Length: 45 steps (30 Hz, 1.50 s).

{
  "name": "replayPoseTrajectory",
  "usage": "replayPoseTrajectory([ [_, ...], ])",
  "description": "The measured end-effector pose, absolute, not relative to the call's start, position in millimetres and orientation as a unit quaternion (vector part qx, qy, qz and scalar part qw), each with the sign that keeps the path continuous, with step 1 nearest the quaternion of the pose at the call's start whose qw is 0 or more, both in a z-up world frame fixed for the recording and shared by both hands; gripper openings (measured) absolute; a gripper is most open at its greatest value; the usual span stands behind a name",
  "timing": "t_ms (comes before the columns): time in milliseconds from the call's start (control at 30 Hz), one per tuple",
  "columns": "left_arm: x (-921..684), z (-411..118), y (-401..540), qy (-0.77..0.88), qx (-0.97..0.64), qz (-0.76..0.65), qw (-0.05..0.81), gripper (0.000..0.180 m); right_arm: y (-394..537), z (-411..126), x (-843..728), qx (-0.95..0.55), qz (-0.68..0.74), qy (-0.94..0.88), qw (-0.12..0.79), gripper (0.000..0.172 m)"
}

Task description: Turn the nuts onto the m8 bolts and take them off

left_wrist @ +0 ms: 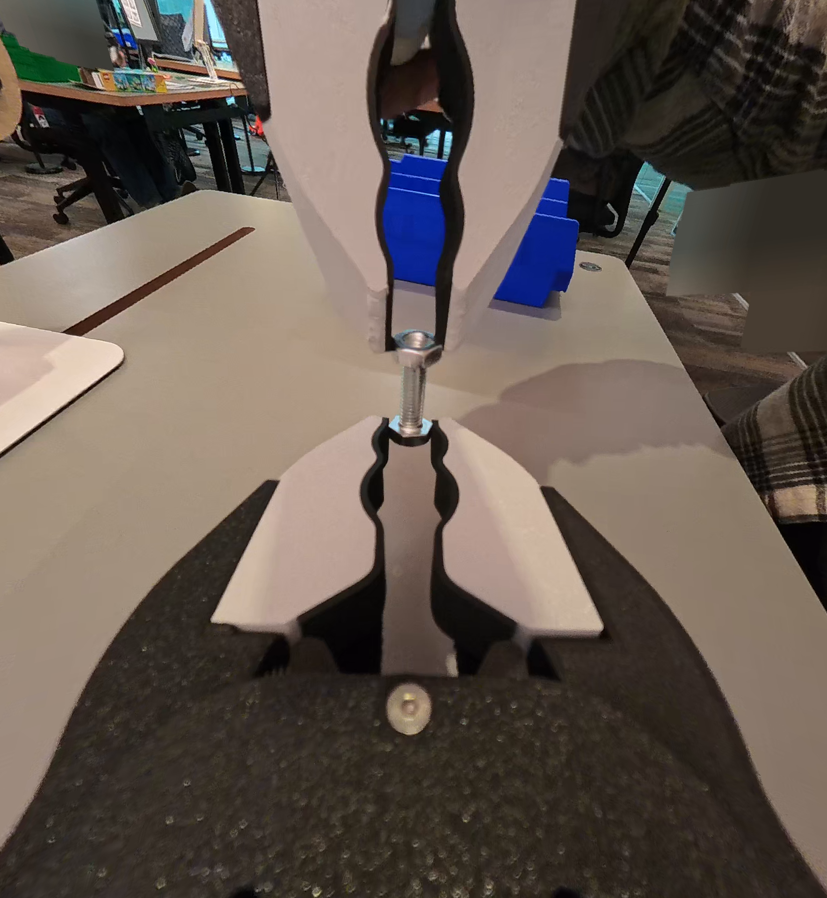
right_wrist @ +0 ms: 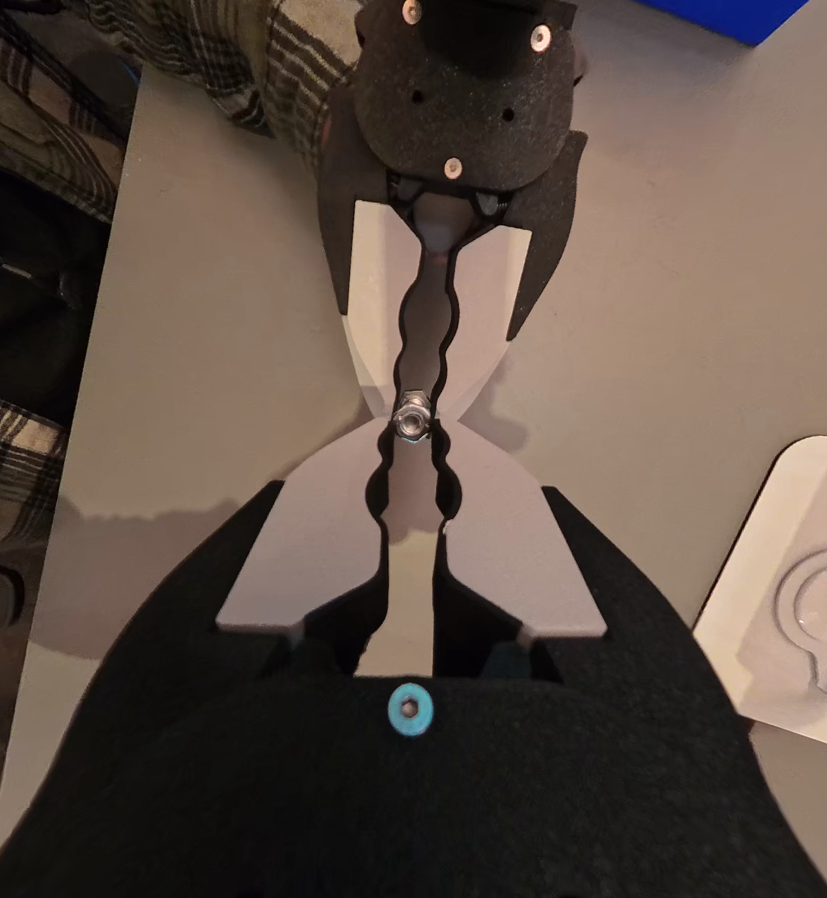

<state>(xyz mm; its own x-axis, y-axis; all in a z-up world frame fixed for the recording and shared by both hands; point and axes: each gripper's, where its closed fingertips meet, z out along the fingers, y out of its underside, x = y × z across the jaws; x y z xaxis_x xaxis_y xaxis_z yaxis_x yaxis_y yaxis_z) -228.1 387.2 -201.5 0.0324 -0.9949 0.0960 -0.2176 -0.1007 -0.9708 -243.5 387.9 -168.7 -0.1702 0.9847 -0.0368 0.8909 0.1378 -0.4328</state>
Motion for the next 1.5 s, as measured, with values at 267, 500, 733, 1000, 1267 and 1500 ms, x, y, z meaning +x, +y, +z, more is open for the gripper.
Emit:
replayPoseTrajectory([
  [267, -233, -194, 402, 0.486, -0.595, -0.44, 0.465, 0.016, 400, -163, -247, -0.68, 0.201, -0.684, 0.171, 0.014],
  [500, -235, -195, 410, 0.472, -0.612, -0.418, 0.478, 0.016, 407, -164, -250, -0.725, 0.195, -0.636, 0.178, 0.014],
  [733, -233, -196, 405, 0.479, -0.608, -0.428, 0.466, 0.016, 408, -169, -250, -0.731, 0.189, -0.632, 0.174, 0.026],
  [1000, -233, -189, 399, 0.482, -0.587, -0.457, 0.463, 0.016, 404, -158, -242, -0.667, 0.184, -0.69, 0.212, 0.044],
  [1267, -224, -192, 379, 0.521, -0.557, -0.475, 0.438, 0.016, 383, -150, -238, -0.58, 0.174, -0.776, 0.174, 0.03],
  [1500, -223, -193, 376, 0.53, -0.553, -0.474, 0.435, 0.016, 376, -161, -236, -0.56, 0.142, -0.808, 0.116, 0.024],
])
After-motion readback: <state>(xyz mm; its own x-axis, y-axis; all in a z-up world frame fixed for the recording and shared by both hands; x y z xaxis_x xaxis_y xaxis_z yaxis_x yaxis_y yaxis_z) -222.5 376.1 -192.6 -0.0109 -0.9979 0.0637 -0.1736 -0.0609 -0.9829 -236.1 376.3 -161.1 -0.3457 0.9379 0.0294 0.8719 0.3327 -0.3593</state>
